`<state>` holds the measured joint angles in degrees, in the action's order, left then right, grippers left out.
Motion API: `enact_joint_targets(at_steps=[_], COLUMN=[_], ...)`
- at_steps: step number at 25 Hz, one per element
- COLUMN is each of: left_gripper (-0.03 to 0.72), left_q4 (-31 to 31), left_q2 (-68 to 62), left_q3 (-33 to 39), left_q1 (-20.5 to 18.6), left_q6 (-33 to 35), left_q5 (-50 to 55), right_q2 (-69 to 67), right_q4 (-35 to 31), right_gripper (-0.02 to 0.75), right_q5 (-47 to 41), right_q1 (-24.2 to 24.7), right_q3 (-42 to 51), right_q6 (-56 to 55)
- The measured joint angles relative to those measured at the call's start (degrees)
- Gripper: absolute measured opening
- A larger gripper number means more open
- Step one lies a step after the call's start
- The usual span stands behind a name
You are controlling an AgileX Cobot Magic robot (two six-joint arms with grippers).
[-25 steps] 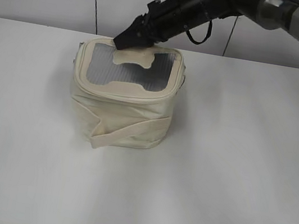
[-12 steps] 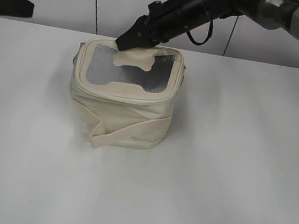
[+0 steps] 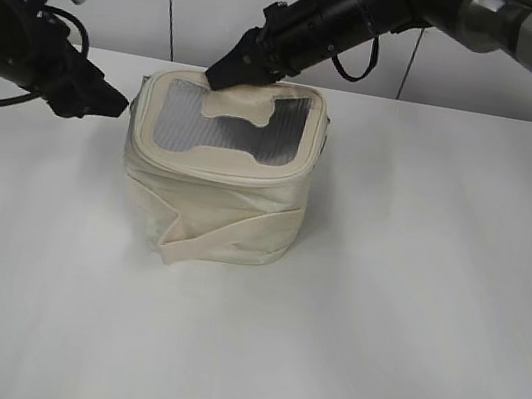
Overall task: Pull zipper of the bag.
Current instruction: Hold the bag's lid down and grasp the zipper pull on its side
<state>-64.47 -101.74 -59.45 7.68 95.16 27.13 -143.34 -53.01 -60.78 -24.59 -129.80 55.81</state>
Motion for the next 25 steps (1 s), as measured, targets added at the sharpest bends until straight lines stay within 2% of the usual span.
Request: enact_joint_targets(at_steps=[4,13,18,25], left_gripper=[0.461,0.460,0.426,0.420], left_q4=[0.1,-2.3,-4.9,-7.2], left_q2=[-1.9,-3.9,-5.4,-5.6], left_q3=[0.0,0.0,-0.2,-1.8], left_q1=[1.8,2.4,2.6,2.5], left_q6=[0.0,0.7,1.1,2.9], left_q5=[-2.3,-3.5,-4.5,-3.5], right_q2=[0.0,0.0,0.0,0.0], right_q4=[0.0,0.1,0.2,0.2], right_gripper=[0.046,0.045,0.045,0.045], right_q5=[0.0,0.0,0.0,0.0], right_q1=[0.0,0.0,0.0,0.0], right_q3=[0.0,0.0,0.0,-0.1], right_q6=[-0.2,-0.4,-0.5,-0.8])
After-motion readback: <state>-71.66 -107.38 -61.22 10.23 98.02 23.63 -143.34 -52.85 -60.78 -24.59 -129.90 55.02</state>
